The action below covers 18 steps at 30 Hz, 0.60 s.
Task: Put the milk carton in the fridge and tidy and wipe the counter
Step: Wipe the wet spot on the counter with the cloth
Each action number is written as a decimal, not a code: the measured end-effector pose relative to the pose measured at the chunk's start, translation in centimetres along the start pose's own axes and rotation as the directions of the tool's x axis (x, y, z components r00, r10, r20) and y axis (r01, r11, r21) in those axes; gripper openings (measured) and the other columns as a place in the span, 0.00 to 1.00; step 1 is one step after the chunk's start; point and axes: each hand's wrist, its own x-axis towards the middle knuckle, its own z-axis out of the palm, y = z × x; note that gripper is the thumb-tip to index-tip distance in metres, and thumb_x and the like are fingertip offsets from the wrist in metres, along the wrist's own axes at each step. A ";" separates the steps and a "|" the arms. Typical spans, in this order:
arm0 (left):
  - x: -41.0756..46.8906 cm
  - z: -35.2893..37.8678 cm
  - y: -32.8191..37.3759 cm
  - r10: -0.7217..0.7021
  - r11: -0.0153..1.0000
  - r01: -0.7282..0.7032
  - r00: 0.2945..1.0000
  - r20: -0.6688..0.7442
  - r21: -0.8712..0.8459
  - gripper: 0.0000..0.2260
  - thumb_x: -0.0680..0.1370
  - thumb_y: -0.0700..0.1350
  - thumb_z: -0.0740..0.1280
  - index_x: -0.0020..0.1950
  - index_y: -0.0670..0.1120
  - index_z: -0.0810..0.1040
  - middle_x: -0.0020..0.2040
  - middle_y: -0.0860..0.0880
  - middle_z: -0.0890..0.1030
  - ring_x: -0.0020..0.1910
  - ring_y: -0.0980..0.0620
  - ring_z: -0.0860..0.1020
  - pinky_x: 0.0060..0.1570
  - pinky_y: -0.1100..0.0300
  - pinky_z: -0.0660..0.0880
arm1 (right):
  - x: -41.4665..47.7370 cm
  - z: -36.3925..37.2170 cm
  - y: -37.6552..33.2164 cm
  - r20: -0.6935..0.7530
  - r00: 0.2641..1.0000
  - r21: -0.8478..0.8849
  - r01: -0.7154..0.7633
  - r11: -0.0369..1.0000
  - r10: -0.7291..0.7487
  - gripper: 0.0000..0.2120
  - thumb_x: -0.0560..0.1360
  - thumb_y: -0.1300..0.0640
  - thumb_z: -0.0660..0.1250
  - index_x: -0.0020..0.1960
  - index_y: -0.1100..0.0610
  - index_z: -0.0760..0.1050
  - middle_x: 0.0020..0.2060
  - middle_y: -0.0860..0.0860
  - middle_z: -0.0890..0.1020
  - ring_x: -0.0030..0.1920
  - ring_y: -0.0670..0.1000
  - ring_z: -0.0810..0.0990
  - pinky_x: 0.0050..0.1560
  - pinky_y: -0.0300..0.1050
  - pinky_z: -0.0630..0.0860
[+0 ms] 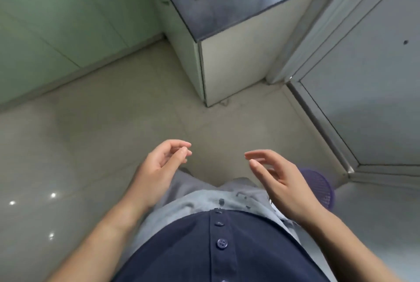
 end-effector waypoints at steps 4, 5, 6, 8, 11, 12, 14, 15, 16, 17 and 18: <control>-0.4 -6.7 -2.3 -0.025 0.997 0.018 0.995 -0.099 -0.070 0.12 0.72 0.53 0.61 0.50 0.53 0.79 0.47 0.53 0.83 0.46 0.58 0.79 0.45 0.74 0.71 | 3.5 5.8 -3.6 0.102 0.995 -0.082 0.028 0.996 -0.020 0.09 0.75 0.45 0.61 0.51 0.44 0.77 0.49 0.37 0.80 0.53 0.36 0.77 0.53 0.36 0.72; -0.2 -8.6 -2.8 -0.028 0.996 0.018 0.992 -0.122 -0.084 0.12 0.72 0.53 0.61 0.51 0.52 0.79 0.47 0.53 0.83 0.47 0.58 0.79 0.45 0.74 0.70 | 4.7 7.5 -4.9 0.119 0.992 -0.098 0.053 0.994 -0.041 0.09 0.75 0.45 0.61 0.51 0.44 0.77 0.48 0.37 0.80 0.53 0.36 0.76 0.54 0.37 0.72; 0.0 -10.7 -3.2 -0.033 0.995 0.020 0.989 -0.141 -0.097 0.12 0.72 0.53 0.61 0.51 0.52 0.79 0.47 0.53 0.83 0.47 0.58 0.79 0.45 0.74 0.71 | 6.0 9.4 -6.3 0.137 0.989 -0.111 0.079 0.991 -0.064 0.10 0.75 0.45 0.60 0.51 0.45 0.77 0.48 0.37 0.80 0.53 0.36 0.76 0.54 0.38 0.73; 0.5 -15.2 -4.2 -0.036 0.993 0.016 0.984 -0.172 -0.113 0.12 0.71 0.55 0.62 0.50 0.54 0.79 0.47 0.55 0.83 0.48 0.58 0.79 0.46 0.73 0.71 | 8.5 13.1 -9.3 0.173 0.980 -0.120 0.122 0.985 -0.100 0.09 0.75 0.45 0.61 0.51 0.45 0.77 0.48 0.38 0.80 0.53 0.37 0.77 0.55 0.38 0.73; 1.1 -21.9 -5.3 -0.032 0.994 0.005 0.970 -0.240 -0.112 0.15 0.68 0.62 0.62 0.48 0.58 0.79 0.48 0.57 0.82 0.48 0.58 0.79 0.50 0.67 0.72 | 12.0 18.5 -13.7 0.243 0.957 -0.133 0.194 0.972 -0.158 0.10 0.75 0.43 0.61 0.51 0.45 0.76 0.48 0.39 0.80 0.53 0.38 0.77 0.55 0.40 0.74; 1.4 -23.9 -5.5 -0.037 0.993 0.006 0.962 -0.270 -0.116 0.16 0.67 0.63 0.61 0.48 0.59 0.79 0.47 0.57 0.82 0.48 0.58 0.79 0.51 0.65 0.71 | 13.0 20.1 -15.1 0.272 0.946 -0.142 0.221 0.965 -0.176 0.11 0.75 0.43 0.60 0.51 0.46 0.77 0.48 0.39 0.80 0.53 0.38 0.77 0.55 0.41 0.74; 2.0 -27.5 -6.0 -0.047 0.990 0.001 0.942 -0.331 -0.138 0.15 0.66 0.64 0.61 0.47 0.60 0.79 0.47 0.58 0.82 0.48 0.58 0.79 0.52 0.63 0.71 | 15.0 22.9 -17.5 0.330 0.922 -0.163 0.265 0.950 -0.200 0.12 0.75 0.44 0.60 0.52 0.48 0.77 0.49 0.39 0.80 0.53 0.39 0.77 0.56 0.41 0.75; 2.3 -29.0 -6.1 -0.048 0.989 -0.006 0.933 -0.356 -0.149 0.15 0.67 0.64 0.61 0.47 0.60 0.79 0.48 0.58 0.82 0.48 0.58 0.79 0.52 0.62 0.71 | 15.9 24.0 -18.5 0.356 0.910 -0.173 0.288 0.942 -0.212 0.12 0.76 0.44 0.60 0.52 0.48 0.77 0.49 0.39 0.80 0.53 0.39 0.77 0.56 0.42 0.75; 2.6 -30.3 -6.3 -0.047 0.988 -0.013 0.926 -0.376 -0.156 0.15 0.67 0.64 0.61 0.47 0.60 0.79 0.48 0.58 0.82 0.48 0.58 0.79 0.52 0.62 0.72 | 16.8 25.1 -19.4 0.380 0.898 -0.181 0.309 0.934 -0.223 0.13 0.76 0.43 0.60 0.53 0.48 0.77 0.49 0.40 0.79 0.53 0.39 0.77 0.56 0.41 0.75; 2.9 -31.5 -6.5 -0.049 0.987 -0.016 0.919 -0.391 -0.162 0.15 0.67 0.64 0.61 0.47 0.60 0.78 0.48 0.58 0.82 0.49 0.57 0.79 0.53 0.62 0.72 | 17.8 26.1 -20.3 0.403 0.887 -0.188 0.323 0.928 -0.227 0.14 0.75 0.42 0.59 0.53 0.48 0.77 0.49 0.40 0.79 0.53 0.39 0.77 0.56 0.41 0.75; 3.3 -32.5 -6.6 -0.056 0.986 -0.014 0.913 -0.404 -0.169 0.15 0.68 0.64 0.61 0.47 0.60 0.78 0.48 0.57 0.82 0.49 0.57 0.80 0.53 0.61 0.72 | 18.8 27.0 -21.1 0.422 0.878 -0.194 0.329 0.924 -0.225 0.15 0.75 0.41 0.59 0.53 0.48 0.77 0.49 0.39 0.79 0.52 0.39 0.77 0.55 0.41 0.75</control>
